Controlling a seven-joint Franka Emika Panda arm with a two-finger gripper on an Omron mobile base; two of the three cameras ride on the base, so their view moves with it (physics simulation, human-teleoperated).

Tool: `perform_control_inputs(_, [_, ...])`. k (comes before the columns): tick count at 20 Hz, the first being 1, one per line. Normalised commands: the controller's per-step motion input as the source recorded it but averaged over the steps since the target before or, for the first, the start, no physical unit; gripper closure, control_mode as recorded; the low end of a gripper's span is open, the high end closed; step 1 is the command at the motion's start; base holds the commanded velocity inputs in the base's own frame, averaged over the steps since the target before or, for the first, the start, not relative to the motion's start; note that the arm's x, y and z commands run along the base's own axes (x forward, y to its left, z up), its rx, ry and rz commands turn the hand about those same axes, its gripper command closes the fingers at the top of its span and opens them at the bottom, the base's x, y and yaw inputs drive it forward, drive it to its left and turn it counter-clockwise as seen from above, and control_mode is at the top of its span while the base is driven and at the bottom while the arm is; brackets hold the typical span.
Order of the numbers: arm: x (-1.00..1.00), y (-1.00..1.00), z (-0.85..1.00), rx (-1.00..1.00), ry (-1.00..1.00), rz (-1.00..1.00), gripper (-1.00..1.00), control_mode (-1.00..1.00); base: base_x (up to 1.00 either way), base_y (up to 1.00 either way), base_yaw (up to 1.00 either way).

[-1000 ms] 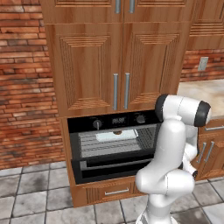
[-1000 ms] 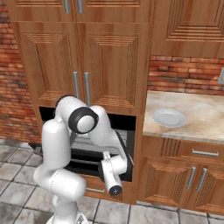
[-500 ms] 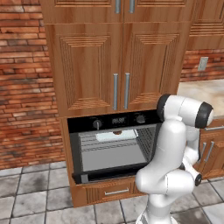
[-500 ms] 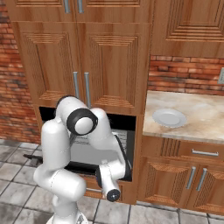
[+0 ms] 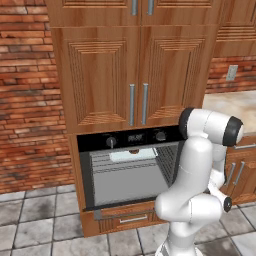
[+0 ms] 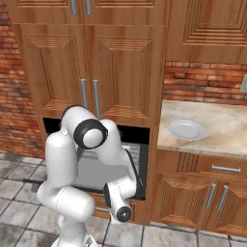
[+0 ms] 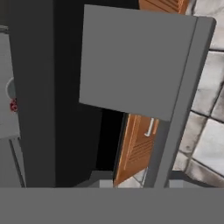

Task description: Take the baked cake out of the oven and place it on the plate for cooling. Then close the oven door.

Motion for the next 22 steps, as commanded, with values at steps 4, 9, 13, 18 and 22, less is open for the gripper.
perform_control_inputs(4, [0.0, 0.0, 0.0, -0.01, 0.15, 0.0, 1.0, -1.0, 0.0, 0.0, 0.0])
perform_control_inputs(9, [0.0, 0.0, 0.0, 0.0, 0.11, 0.0, 1.0, -1.0, 0.0, 0.0, 0.0])
perform_control_inputs(13, [0.0, 0.0, 0.0, 0.0, 0.09, 0.0, -1.0, -1.0, 0.0, 0.0, 0.0])
perform_control_inputs(18, [0.0, -0.01, 0.07, 0.0, 0.06, 0.0, -1.0, -1.0, 0.0, 0.0, 0.0])
perform_control_inputs(22, [-0.01, -0.07, 0.28, 0.0, 0.02, 0.0, -1.0, -1.0, 0.0, 0.0, 0.0])
